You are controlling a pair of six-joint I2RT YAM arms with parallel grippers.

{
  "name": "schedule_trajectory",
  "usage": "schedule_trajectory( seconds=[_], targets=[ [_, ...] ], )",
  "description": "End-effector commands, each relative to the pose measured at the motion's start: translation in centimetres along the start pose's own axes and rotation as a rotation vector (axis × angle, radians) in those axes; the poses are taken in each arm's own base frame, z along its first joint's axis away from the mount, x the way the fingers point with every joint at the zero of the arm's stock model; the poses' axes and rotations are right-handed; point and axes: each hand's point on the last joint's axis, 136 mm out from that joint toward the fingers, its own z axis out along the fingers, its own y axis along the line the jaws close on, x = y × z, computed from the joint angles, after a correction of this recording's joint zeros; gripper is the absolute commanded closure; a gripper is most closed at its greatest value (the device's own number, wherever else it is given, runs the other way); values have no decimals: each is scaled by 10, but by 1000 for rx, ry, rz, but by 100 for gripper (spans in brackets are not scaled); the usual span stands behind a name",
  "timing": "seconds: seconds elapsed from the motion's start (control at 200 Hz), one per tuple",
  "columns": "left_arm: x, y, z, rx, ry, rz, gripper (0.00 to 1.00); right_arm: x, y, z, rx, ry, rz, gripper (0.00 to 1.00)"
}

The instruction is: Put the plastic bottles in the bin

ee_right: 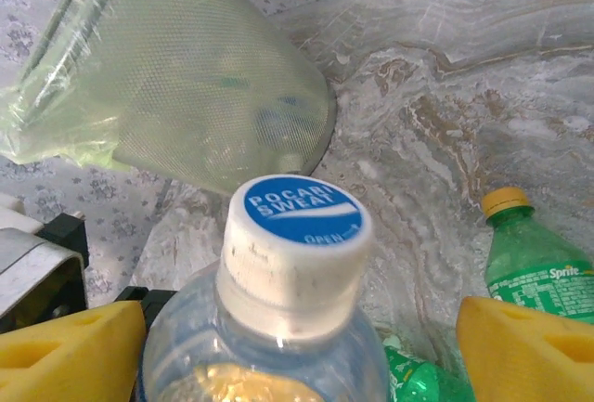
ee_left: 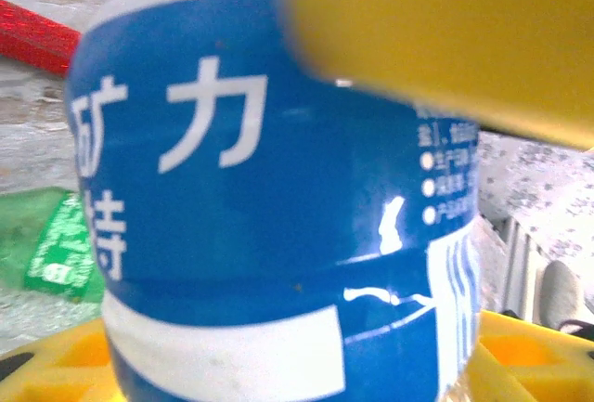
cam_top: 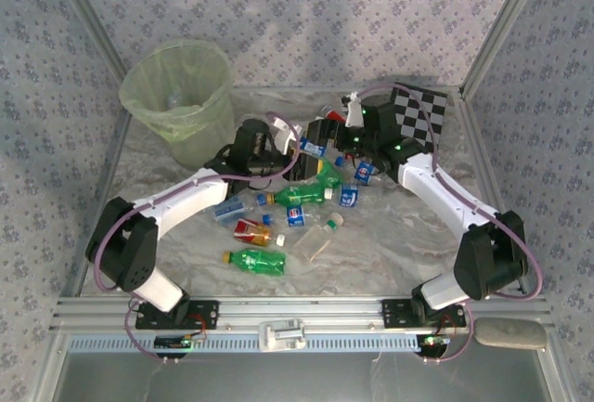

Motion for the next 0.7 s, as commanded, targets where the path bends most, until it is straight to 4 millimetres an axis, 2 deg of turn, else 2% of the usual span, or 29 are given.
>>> schedule_trajectory(
  seconds=[0.0,0.02,0.18,0.355,0.505,0.695],
  targets=[
    [-23,13,-26,-101,-96,32,50,-24,3,-29,17,-93,-7,8],
    [-26,14,-30,-112,-106,36,50,-15,-8,-29,38,-77,7,7],
    [-54,17,-58,-204,-147,132,49,-17,-28,-46,102,-118,35,0],
    [-105,20,-97,-348,-214,242,49,-8,-43,-49,139,-123,57,0],
    [-149,44,-136,-528,-251,229,49,0,-50,-45,149,-111,71,0],
    [-192,84,-196,-748,-298,182,48,5,-52,-42,143,-103,69,0]
  ],
)
